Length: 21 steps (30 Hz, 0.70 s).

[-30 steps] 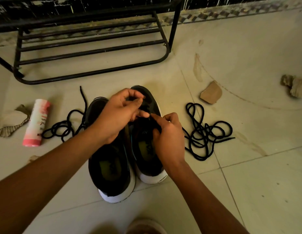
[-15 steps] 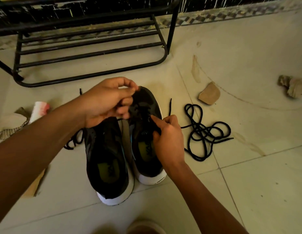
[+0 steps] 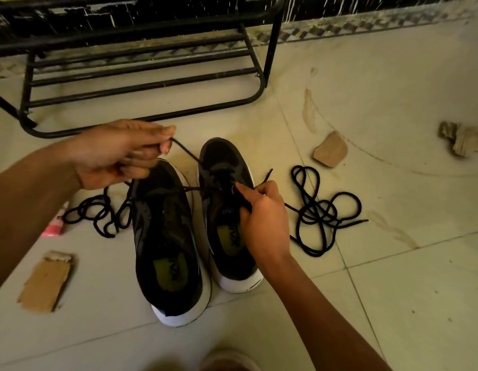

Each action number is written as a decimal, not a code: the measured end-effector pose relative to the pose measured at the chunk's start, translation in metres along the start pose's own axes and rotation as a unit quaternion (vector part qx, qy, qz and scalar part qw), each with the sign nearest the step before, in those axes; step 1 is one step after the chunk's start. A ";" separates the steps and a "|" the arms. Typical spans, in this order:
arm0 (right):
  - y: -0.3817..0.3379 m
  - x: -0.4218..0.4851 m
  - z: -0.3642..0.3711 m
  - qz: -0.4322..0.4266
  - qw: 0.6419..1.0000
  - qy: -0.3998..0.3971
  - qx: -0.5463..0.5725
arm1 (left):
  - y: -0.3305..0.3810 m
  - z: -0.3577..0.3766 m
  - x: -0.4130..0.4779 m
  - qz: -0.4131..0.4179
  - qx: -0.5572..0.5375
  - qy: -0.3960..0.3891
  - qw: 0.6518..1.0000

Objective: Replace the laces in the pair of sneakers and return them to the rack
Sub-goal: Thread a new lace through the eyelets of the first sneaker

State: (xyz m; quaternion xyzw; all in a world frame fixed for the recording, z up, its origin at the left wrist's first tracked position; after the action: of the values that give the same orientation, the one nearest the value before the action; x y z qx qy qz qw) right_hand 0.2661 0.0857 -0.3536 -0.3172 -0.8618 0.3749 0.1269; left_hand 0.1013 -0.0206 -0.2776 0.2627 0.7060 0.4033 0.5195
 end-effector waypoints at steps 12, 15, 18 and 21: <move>0.007 0.004 -0.006 0.022 1.000 -0.014 -0.006 | 0.015 -0.042 -0.021 -0.076 0.227 0.065 0.969; 0.009 0.005 -0.010 0.030 0.998 -0.041 0.027 | 0.026 -0.017 -0.012 -0.007 0.035 0.036 0.999; 0.002 0.006 -0.020 0.032 0.993 -0.060 0.096 | 0.035 0.007 -0.001 0.004 -0.093 0.053 0.994; -0.014 0.007 -0.032 0.016 0.984 -0.056 0.167 | 0.041 0.030 0.008 0.014 -0.193 0.092 0.977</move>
State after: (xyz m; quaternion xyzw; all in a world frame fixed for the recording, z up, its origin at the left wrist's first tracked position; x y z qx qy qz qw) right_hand 0.2689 0.1009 -0.3214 -0.2841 -0.7876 0.5327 0.1235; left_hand 0.1252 0.0163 -0.2513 0.1290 0.6562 0.5612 0.4876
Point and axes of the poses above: each hand's wrist, its own x-axis towards the middle knuckle, its own z-axis out of the palm, y = z × x, the point moved 6 cm from there along x, towards the middle knuckle, and after that the axes turned 5 degrees about x, right-handed, at the moved point
